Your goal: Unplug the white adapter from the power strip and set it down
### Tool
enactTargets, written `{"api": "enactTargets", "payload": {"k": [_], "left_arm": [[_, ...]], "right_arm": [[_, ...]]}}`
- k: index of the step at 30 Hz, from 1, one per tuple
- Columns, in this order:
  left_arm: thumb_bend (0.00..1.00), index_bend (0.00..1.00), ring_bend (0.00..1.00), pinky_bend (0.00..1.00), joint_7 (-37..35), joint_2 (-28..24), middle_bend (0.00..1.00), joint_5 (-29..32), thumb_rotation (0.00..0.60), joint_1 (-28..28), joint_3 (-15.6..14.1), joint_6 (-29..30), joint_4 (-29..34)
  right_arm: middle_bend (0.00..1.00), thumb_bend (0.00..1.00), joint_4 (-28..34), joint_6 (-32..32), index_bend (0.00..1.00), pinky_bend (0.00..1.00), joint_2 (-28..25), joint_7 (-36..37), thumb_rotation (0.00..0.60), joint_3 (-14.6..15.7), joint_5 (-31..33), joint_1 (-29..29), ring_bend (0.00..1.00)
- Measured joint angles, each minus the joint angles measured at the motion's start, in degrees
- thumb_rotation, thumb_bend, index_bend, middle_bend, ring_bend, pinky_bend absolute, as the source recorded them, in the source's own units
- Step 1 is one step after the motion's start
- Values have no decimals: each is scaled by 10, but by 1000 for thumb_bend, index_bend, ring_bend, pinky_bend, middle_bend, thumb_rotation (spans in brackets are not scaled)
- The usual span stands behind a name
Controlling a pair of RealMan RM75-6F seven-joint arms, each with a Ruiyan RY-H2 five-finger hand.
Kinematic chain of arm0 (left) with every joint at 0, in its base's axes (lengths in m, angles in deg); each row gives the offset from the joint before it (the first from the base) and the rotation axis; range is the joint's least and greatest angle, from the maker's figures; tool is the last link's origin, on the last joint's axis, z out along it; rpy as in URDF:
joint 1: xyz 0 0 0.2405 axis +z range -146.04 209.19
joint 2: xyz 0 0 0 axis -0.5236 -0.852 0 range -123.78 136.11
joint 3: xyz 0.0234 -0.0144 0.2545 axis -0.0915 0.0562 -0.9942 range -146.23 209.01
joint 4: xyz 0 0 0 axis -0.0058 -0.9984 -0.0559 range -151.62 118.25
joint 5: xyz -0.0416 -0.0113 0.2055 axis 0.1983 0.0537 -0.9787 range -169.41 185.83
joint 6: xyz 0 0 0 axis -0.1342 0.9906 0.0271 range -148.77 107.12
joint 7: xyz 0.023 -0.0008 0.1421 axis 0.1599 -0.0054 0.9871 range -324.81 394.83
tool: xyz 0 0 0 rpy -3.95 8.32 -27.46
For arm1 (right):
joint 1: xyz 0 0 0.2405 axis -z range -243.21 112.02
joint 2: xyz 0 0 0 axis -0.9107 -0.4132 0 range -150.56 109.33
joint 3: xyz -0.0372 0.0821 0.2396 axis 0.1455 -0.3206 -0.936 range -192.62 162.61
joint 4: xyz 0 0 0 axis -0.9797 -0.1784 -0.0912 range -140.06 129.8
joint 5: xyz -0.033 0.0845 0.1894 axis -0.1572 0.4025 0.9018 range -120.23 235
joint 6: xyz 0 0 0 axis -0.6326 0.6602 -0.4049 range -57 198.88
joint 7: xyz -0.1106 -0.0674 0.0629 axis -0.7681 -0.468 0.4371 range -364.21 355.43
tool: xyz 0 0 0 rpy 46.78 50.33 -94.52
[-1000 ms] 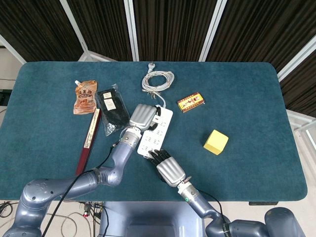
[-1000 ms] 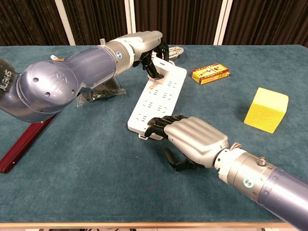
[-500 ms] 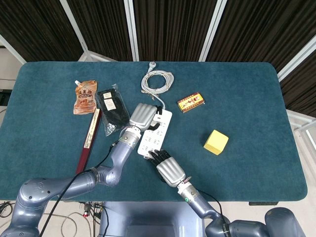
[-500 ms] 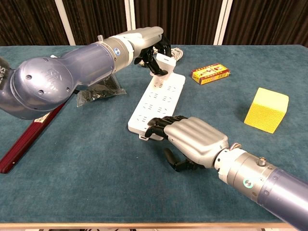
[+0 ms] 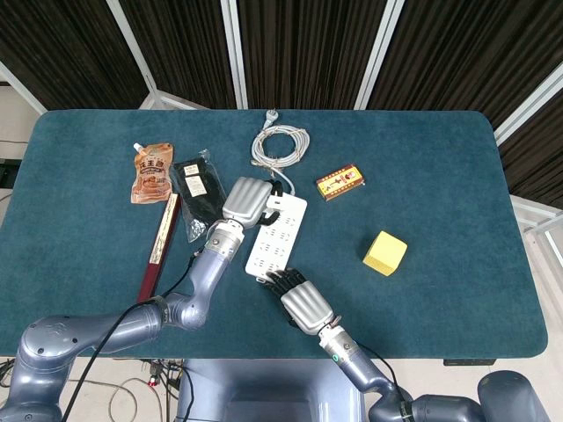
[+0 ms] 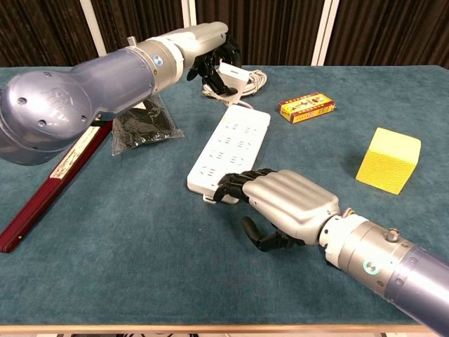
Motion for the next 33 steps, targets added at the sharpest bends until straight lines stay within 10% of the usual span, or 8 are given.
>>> {"api": "enactTargets", "payload": {"k": [24,33], "left_arm": [[445,763,648,759,30,-106,861,-17,600,102,-81,69,155],[300,591,544,599,39,-121,697,-30,600,132,-114,90,181]], "right_arm": [[194,762,164,-98,187,151,-110,-54,600,-16,-39,35,133],[194,762,205,-110,188,151,-131,-77,600,-4,-51,47,133]]}}
